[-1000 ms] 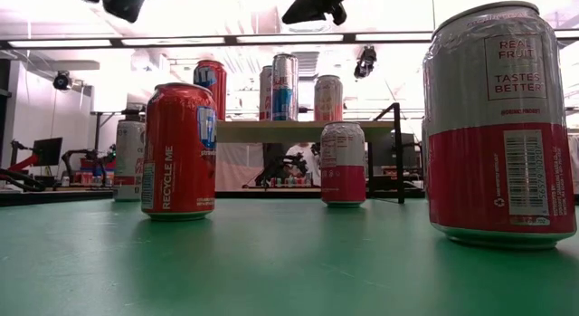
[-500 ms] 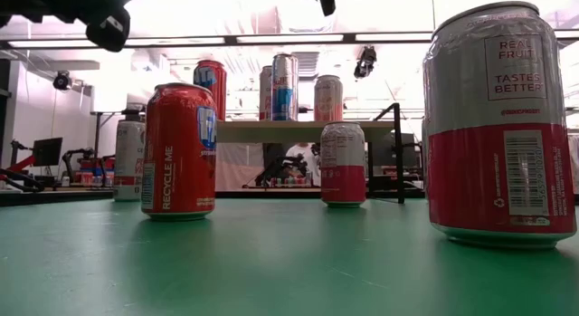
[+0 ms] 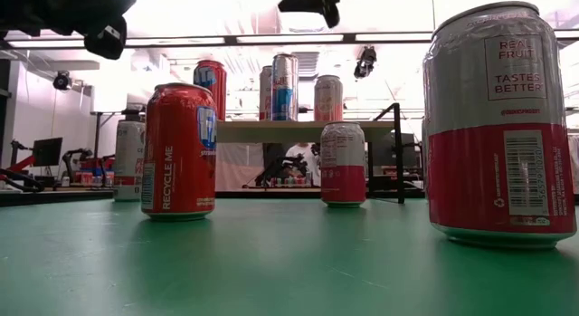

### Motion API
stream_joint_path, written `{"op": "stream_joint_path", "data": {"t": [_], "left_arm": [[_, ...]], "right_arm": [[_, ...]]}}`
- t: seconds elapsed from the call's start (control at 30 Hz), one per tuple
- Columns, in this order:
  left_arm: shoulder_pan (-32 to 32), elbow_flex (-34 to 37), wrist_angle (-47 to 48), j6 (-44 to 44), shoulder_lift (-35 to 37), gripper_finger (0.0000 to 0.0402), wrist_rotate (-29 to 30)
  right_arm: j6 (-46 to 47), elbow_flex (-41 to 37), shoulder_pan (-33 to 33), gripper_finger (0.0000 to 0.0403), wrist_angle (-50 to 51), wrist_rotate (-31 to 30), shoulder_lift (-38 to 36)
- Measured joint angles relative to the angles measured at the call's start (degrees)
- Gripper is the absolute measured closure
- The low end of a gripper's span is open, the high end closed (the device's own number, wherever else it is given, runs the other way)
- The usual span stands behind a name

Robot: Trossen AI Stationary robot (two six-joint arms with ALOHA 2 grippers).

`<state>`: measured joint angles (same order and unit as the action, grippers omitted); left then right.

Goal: Place canned beverage on shelf
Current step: Put the top left blue soda can on the shelf

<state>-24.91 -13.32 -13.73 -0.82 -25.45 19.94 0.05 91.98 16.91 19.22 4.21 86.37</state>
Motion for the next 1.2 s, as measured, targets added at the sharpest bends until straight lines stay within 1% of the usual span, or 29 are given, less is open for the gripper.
{"op": "stream_joint_path", "data": {"t": [0.1,0.17,0.5,0.87,0.93,1.2], "left_arm": [[0.00,0.00,0.00,0.76,-0.15,0.0402,0.00],[0.00,0.00,0.01,1.27,-0.51,0.0402,0.00],[0.00,0.09,-0.80,1.38,-2.92,0.0402,-0.02],[0.00,0.87,-3.35,1.44,-3.31,0.0401,0.00],[0.00,0.86,-3.60,1.29,-3.28,0.0401,0.03],[0.00,0.86,-3.54,1.16,-2.97,0.0401,0.33]], "right_arm": [[-0.04,-0.02,0.00,0.0375,1.70,-4.47,0.00],[-0.21,-0.02,0.36,0.0375,1.95,-6.13,0.00],[-3.27,-0.29,3.34,0.0375,2.41,-6.33,0.02],[-4.09,-0.42,3.53,0.0375,1.24,-6.16,5.92],[-4.15,-0.43,3.50,0.0375,1.00,-7.36,6.36],[-3.84,-0.41,3.50,0.0375,2.22,-8.32,5.84]]}}
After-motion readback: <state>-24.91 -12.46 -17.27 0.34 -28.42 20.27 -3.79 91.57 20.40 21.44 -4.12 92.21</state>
